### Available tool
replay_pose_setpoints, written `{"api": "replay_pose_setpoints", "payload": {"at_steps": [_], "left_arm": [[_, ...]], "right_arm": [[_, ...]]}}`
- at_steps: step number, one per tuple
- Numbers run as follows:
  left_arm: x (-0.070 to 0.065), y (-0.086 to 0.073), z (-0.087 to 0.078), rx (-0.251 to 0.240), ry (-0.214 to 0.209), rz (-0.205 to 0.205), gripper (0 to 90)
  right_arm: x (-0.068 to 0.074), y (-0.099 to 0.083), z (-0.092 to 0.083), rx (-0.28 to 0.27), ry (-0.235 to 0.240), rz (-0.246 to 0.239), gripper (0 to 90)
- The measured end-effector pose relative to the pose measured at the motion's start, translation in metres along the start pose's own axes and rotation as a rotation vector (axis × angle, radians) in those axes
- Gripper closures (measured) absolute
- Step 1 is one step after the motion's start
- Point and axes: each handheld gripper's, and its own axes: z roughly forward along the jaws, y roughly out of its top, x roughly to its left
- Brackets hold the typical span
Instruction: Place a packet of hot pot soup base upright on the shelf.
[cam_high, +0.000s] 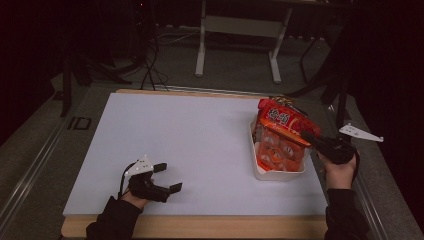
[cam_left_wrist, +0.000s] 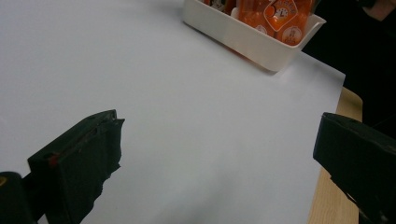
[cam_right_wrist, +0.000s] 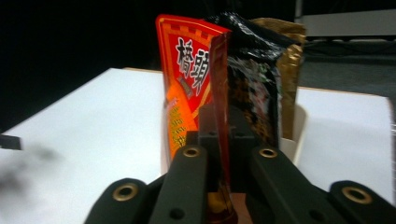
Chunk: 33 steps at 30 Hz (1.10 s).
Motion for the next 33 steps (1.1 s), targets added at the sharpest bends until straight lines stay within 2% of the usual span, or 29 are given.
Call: {"api": "replay_pose_setpoints", "payload": {"at_steps": [4, 7, 12, 15, 17, 18, 23, 26, 27, 29, 33], "left_arm": [[0.000, 0.000, 0.001, 0.002, -0.002, -0.005, 1.3], [0.000, 0.000, 0.002, 0.003, -0.004, -0.004, 1.3], [-0.002, -0.001, 0.002, 0.005, -0.007, -0.001, 1.3], [-0.001, -0.001, 0.002, 0.005, -0.004, 0.003, 1.3], [-0.002, -0.001, 0.002, 0.004, -0.005, 0.002, 1.3], [-0.002, -0.001, 0.002, 0.004, -0.005, 0.002, 1.3], [-0.003, -0.001, 0.003, 0.006, -0.009, 0.007, 1.3], [-0.003, -0.001, 0.003, 0.008, -0.007, 0.013, 1.3], [-0.003, -0.001, 0.003, 0.006, -0.007, 0.011, 1.3], [-0.003, -0.001, 0.002, 0.005, -0.007, 0.007, 1.3], [-0.003, -0.001, 0.002, 0.007, -0.009, 0.010, 1.3]], "right_arm": [[0.007, 0.005, -0.001, -0.002, 0.035, -0.004, 79.8], [0.015, 0.009, -0.002, 0.003, 0.027, -0.032, 71.8], [0.024, 0.019, -0.008, -0.048, 0.038, -0.031, 60.5], [0.032, 0.029, -0.015, -0.070, 0.014, -0.056, 51.7], [0.039, 0.035, -0.019, -0.083, 0.011, -0.067, 45.6], [0.039, 0.035, -0.019, -0.083, 0.011, -0.067, 45.6], [0.060, 0.052, -0.026, -0.106, 0.008, -0.101, 28.4], [0.069, 0.055, -0.027, -0.107, -0.010, -0.115, 26.4], [0.076, 0.057, -0.026, -0.113, 0.009, -0.119, 19.7], [0.084, 0.058, -0.024, -0.103, 0.024, -0.125, 11.8], [0.097, 0.059, -0.021, -0.114, 0.109, -0.146, 11.4]]}}
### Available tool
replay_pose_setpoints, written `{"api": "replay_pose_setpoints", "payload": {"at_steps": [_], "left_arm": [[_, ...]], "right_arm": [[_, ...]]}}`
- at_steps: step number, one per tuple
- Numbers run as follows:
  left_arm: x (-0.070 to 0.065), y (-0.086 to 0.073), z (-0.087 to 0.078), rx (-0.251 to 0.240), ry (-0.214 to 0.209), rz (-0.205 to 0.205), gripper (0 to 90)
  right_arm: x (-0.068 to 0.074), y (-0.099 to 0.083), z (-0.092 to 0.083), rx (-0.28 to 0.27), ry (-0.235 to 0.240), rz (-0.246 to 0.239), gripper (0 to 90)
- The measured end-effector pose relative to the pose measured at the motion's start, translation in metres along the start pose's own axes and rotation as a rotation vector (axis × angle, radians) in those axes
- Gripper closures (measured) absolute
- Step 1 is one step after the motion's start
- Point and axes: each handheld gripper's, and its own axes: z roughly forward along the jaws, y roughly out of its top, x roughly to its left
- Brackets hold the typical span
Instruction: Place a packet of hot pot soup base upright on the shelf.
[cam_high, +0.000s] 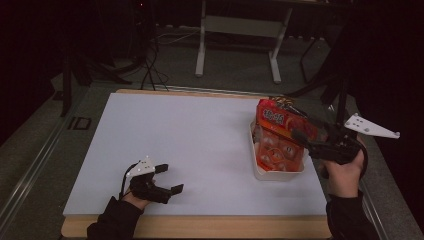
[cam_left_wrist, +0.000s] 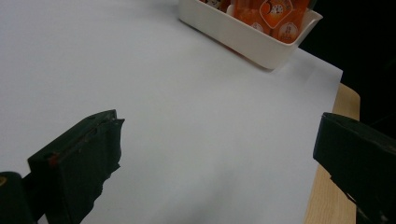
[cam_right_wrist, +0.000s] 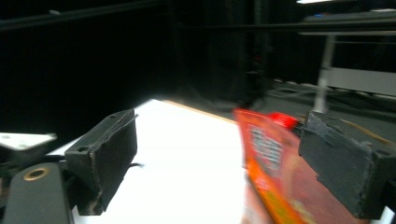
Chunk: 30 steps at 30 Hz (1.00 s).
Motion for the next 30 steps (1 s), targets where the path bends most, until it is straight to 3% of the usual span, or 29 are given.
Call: {"api": "replay_pose_setpoints", "payload": {"at_steps": [13, 15, 30], "left_arm": [[-0.001, -0.001, 0.001, 0.002, -0.003, 0.002, 1.3], [-0.001, -0.001, 0.001, 0.003, -0.002, 0.003, 1.3], [-0.002, -0.001, 0.000, 0.004, -0.002, 0.011, 1.3]], "right_arm": [[0.027, -0.018, 0.030, 0.105, 0.074, -0.069, 11.6], [0.030, -0.021, 0.034, 0.112, 0.100, -0.069, 11.6], [0.043, -0.060, 0.062, 0.177, 0.169, -0.061, 13.1]]}}
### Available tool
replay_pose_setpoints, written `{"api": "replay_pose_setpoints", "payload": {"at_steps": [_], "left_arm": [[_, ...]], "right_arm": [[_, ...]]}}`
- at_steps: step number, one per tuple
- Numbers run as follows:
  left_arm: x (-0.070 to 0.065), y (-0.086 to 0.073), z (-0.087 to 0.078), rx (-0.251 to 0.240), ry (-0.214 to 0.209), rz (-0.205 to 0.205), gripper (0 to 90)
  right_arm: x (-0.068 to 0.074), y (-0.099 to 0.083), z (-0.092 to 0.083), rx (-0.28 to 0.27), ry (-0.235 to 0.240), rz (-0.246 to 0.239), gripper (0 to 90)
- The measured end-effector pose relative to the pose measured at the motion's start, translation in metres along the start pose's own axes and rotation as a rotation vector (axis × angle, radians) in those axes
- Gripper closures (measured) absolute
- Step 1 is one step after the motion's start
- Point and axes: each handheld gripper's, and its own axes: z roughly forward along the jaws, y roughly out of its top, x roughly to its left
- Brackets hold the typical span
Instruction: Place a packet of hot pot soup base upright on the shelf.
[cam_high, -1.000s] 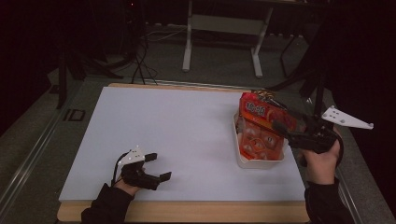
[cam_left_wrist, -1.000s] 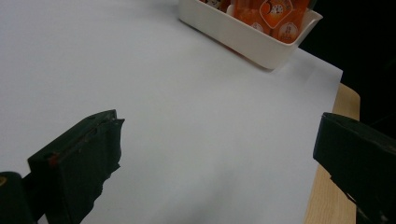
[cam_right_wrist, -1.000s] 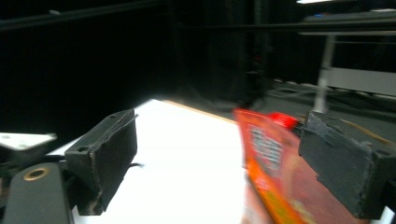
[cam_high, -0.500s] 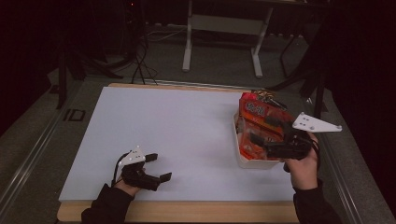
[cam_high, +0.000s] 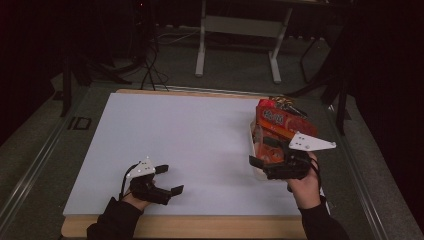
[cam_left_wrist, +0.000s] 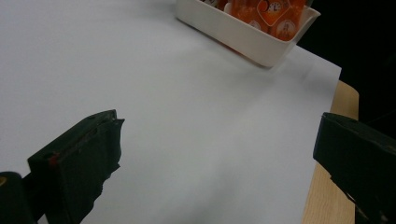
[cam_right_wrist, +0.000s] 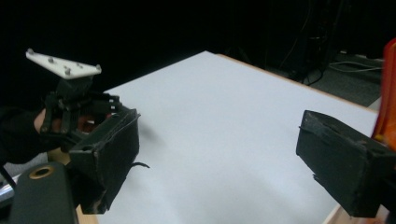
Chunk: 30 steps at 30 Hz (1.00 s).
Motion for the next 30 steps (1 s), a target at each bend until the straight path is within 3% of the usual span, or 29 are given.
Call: {"api": "replay_pose_setpoints", "payload": {"at_steps": [15, 20, 26, 30], "left_arm": [[-0.001, -0.001, 0.000, 0.003, -0.005, 0.013, 1.3], [-0.001, 0.000, 0.000, 0.002, -0.005, 0.013, 1.3], [-0.002, 0.000, 0.000, 0.001, -0.006, 0.018, 1.3], [-0.002, -0.001, 0.000, 0.003, -0.004, 0.018, 1.3]], "right_arm": [[0.007, -0.039, 0.025, 0.125, 0.034, -0.010, 12.6], [0.008, -0.049, 0.030, 0.141, 0.051, -0.008, 12.6], [0.012, -0.055, 0.031, 0.160, 0.079, -0.042, 12.6], [0.012, -0.063, 0.028, 0.170, 0.088, -0.031, 12.6]]}}
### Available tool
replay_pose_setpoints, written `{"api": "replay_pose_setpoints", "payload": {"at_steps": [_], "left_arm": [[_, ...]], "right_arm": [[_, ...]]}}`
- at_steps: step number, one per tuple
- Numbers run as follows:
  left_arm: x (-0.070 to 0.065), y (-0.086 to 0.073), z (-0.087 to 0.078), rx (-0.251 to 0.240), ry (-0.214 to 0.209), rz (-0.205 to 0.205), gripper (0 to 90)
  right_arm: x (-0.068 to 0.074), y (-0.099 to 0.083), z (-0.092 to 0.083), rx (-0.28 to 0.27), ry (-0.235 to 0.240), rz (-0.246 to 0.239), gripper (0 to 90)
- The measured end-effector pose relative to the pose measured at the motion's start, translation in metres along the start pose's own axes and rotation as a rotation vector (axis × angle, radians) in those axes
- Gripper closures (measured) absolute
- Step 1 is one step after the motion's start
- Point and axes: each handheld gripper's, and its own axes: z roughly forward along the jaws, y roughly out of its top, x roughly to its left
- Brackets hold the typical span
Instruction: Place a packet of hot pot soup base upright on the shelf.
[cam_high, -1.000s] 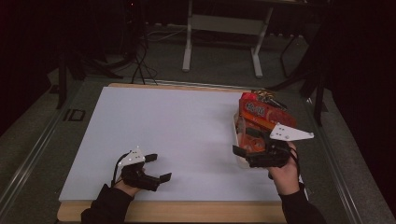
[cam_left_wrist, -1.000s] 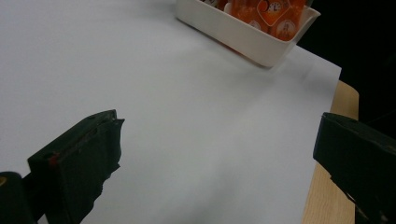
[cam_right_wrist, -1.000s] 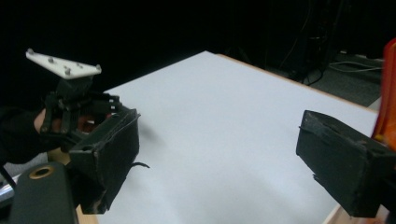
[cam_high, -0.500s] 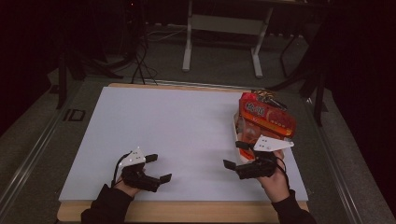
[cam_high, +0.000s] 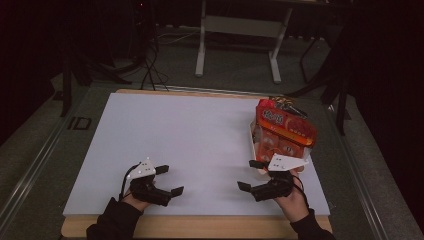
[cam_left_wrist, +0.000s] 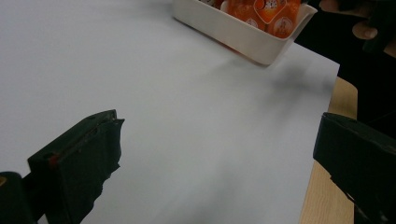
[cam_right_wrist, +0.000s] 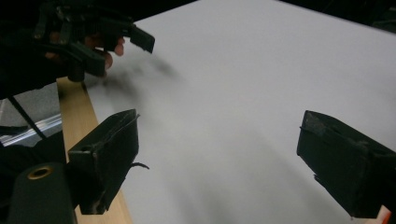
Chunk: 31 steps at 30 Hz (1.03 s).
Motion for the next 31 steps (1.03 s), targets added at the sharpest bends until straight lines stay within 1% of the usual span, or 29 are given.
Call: {"api": "replay_pose_setpoints", "payload": {"at_steps": [3, 6, 8, 11, 13, 16, 21, 31], "left_arm": [[0.000, 0.000, 0.000, -0.003, -0.003, -0.001, 1.3], [0.000, 0.001, 0.000, -0.004, -0.001, 0.000, 1.3], [0.000, 0.000, 0.000, -0.004, -0.002, 0.000, 1.3], [0.000, 0.000, 0.000, -0.005, -0.003, -0.001, 1.3], [-0.001, 0.000, 0.000, -0.004, -0.004, 0.002, 1.3], [-0.001, 0.000, 0.001, 0.001, -0.008, 0.005, 1.3], [-0.001, -0.001, 0.002, 0.003, -0.010, 0.002, 1.3], [-0.001, -0.001, 0.001, -0.001, -0.012, 0.000, 1.3]], "right_arm": [[-0.001, -0.006, -0.001, 0.013, 0.002, 0.000, 12.7], [0.000, -0.010, -0.004, 0.011, 0.007, -0.003, 12.7], [-0.001, -0.012, -0.005, 0.003, 0.020, 0.008, 12.8], [-0.002, -0.017, -0.006, 0.012, 0.030, 0.025, 12.8], [-0.003, -0.021, -0.006, 0.034, 0.028, 0.022, 12.9], [-0.002, -0.023, -0.006, 0.041, 0.035, 0.017, 13.0], [-0.001, -0.023, -0.003, 0.054, 0.025, -0.023, 13.0], [-0.002, -0.025, 0.000, 0.068, 0.031, -0.021, 13.1]]}}
